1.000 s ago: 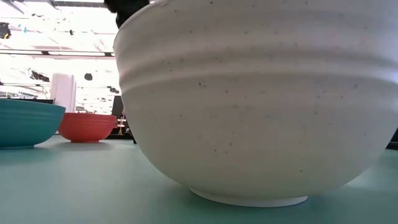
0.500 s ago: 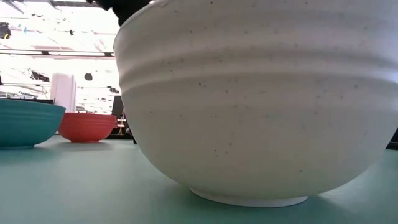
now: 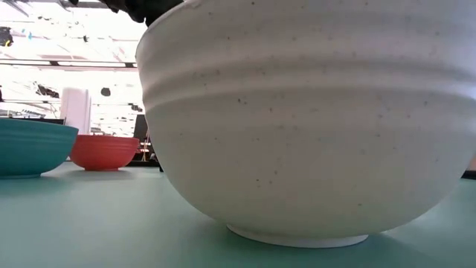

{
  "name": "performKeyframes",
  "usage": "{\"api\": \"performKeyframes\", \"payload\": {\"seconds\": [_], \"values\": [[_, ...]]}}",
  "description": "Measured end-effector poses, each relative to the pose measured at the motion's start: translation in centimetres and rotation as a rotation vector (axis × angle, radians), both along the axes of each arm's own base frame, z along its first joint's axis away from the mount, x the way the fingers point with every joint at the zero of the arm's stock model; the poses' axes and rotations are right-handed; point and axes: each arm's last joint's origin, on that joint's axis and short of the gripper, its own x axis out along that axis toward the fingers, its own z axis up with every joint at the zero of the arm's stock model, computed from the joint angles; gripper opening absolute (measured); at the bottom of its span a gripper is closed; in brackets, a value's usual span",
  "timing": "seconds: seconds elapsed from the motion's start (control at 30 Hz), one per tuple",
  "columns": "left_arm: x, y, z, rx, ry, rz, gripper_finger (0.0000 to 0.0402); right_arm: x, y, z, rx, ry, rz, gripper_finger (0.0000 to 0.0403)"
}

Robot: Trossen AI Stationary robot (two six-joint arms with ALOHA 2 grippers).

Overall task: Place and stack bowls onto a shelf
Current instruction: Stack the small light green bowl on top of the small blue bowl on the shelf

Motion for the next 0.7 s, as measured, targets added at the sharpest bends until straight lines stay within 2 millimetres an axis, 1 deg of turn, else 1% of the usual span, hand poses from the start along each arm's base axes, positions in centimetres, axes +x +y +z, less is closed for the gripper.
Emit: {"api": "performKeyframes", "payload": {"seconds": [0.13, 0.27, 0.4, 0.53, 0.57, 0.7], "values": [[-0.6, 0.5, 0.8, -0.041, -0.032, 0.038, 0.0118, 0.4, -0.6, 0.1, 0.017, -0.017, -0.005, 0.0239], [-1.0, 0.9, 1.3, -0.051, -0.056, 0.067, 0.0144, 0.6, -0.5, 0.4, 0.057, -0.019, -0.009, 0.0239], [-1.0, 1.1, 1.2, -0.059, -0.051, 0.085, 0.0167, 0.7, -0.1, 0.8, 0.084, -0.019, -0.013, 0.0239], [-1.0, 1.2, 1.1, -0.063, -0.05, 0.087, 0.0175, 0.5, 0.2, 0.9, 0.068, -0.016, -0.019, 0.0239], [-1.0, 1.2, 1.1, -0.064, -0.05, 0.087, 0.0175, 0.5, 0.3, 0.8, 0.048, -0.014, -0.016, 0.0239], [-1.0, 1.2, 1.2, -0.065, -0.053, 0.087, 0.0175, 0.9, 0.3, -0.6, -0.037, 0.009, 0.005, 0.0239]]}}
